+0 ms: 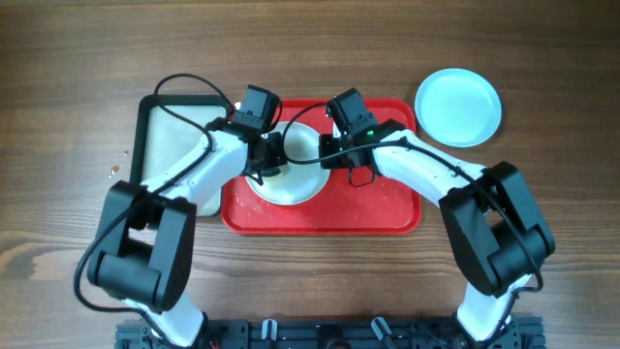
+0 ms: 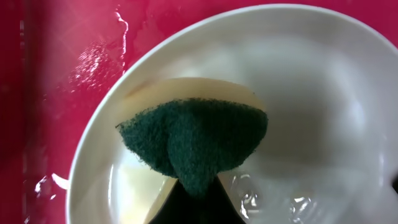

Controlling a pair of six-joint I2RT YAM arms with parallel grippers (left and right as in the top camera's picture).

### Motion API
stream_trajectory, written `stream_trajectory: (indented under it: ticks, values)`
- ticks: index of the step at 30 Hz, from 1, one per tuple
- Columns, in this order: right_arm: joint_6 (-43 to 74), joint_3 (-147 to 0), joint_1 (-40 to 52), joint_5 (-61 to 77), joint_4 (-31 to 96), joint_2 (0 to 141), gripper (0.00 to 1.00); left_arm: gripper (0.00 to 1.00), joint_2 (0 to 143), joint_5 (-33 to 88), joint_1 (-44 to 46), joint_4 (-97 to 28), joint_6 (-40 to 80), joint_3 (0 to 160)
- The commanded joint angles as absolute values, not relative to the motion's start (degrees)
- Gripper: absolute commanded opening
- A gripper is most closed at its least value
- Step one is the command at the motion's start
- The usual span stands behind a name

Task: Clean dirty plates on tray and stack at the side
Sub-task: 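Scrub the white plate with the sponge in the left gripper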

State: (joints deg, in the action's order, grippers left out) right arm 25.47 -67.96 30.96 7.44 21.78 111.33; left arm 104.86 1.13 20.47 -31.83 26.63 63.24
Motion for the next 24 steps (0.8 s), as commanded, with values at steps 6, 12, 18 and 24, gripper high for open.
stream_trajectory:
  ticks: [6, 12, 18, 24]
  values:
    - [25.9, -67.7, 31.2, 7.5, 21.9, 112.2, 0.04, 0.04, 107.3, 9.7, 21.0, -27.1, 25.7, 64.0]
    - [25.9, -67.7, 31.2, 7.5, 21.9, 112.2, 0.04, 0.04, 109.6, 12.7, 25.4, -26.3, 25.8, 64.0]
    - [25.9, -67.7, 31.2, 7.5, 21.8, 112.2, 0.04, 0.04, 109.7, 20.9, 28.6, -25.1, 25.7, 64.0]
    - [25.9, -67.7, 31.2, 7.5, 21.8, 112.2, 0.04, 0.04, 108.6, 22.7, 27.7, -25.3, 23.7, 64.0]
